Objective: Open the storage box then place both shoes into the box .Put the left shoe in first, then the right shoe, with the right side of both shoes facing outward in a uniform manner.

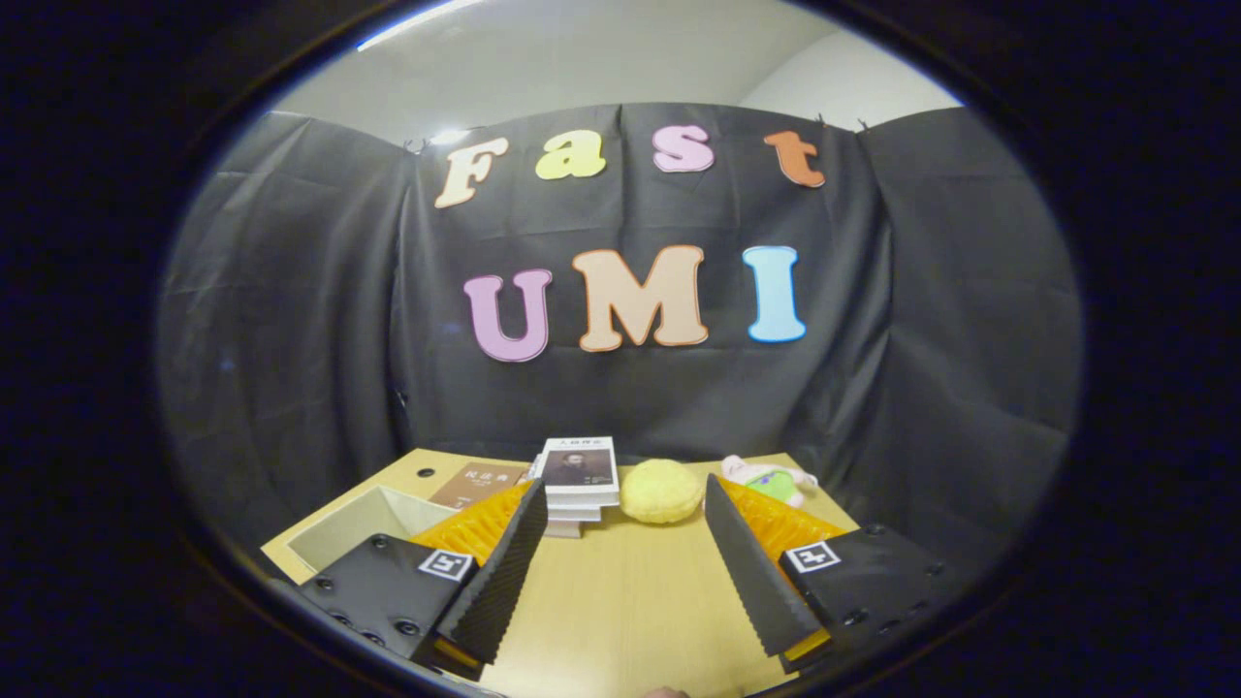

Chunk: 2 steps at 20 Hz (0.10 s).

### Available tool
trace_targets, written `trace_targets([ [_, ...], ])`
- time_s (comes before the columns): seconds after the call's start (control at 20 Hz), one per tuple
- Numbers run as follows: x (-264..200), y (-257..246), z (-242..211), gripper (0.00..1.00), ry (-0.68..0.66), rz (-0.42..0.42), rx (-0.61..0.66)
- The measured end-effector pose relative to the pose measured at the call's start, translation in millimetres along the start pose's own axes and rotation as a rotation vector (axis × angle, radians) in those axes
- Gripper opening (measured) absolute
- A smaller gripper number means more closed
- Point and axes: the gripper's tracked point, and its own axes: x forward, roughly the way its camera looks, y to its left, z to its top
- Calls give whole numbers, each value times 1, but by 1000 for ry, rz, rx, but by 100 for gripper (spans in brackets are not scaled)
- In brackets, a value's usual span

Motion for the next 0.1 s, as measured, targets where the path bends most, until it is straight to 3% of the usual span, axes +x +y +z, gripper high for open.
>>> trace_targets([
  [0.1,-2,-1,1,100,-17,-6,-8],
])
